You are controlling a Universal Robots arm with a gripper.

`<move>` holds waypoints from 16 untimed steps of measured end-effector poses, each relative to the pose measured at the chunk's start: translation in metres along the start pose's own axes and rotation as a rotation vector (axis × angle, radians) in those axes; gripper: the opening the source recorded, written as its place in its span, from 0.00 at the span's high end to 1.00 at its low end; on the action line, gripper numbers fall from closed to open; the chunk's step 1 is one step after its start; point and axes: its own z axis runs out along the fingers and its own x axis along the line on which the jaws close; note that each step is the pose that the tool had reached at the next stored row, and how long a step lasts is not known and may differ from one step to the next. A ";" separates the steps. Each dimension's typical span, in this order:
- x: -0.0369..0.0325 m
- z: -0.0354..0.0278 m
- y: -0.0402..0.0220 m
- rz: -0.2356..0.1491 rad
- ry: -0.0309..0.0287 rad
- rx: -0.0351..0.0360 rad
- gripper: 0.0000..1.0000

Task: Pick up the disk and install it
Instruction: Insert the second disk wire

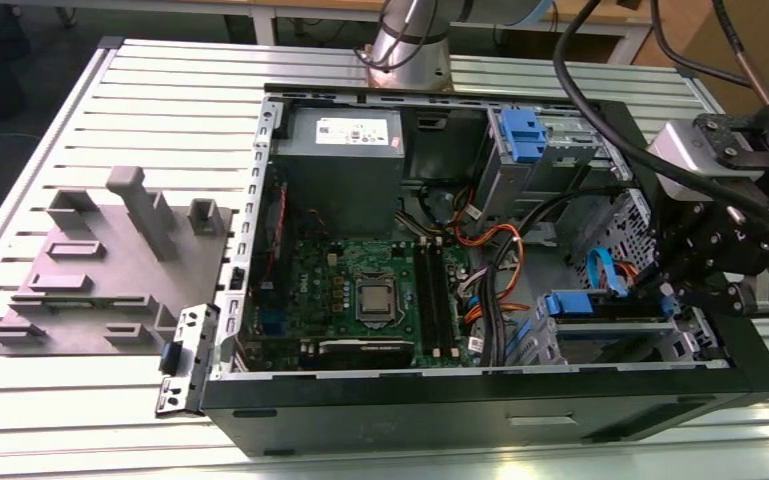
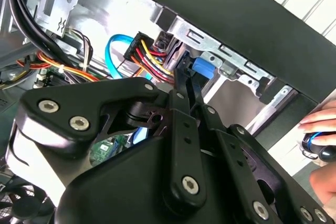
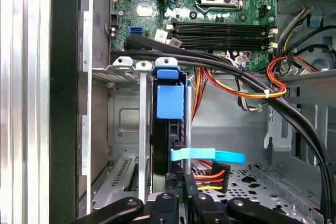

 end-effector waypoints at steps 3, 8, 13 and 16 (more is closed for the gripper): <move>-0.0002 0.0001 0.0022 0.001 -0.0001 0.0001 0.84; -0.0003 0.0001 0.0039 0.002 0.0005 0.0004 0.84; 0.0004 0.0001 0.0040 0.002 0.0021 0.0005 0.84; 0.0004 0.0008 0.0040 0.002 0.0017 0.0006 0.84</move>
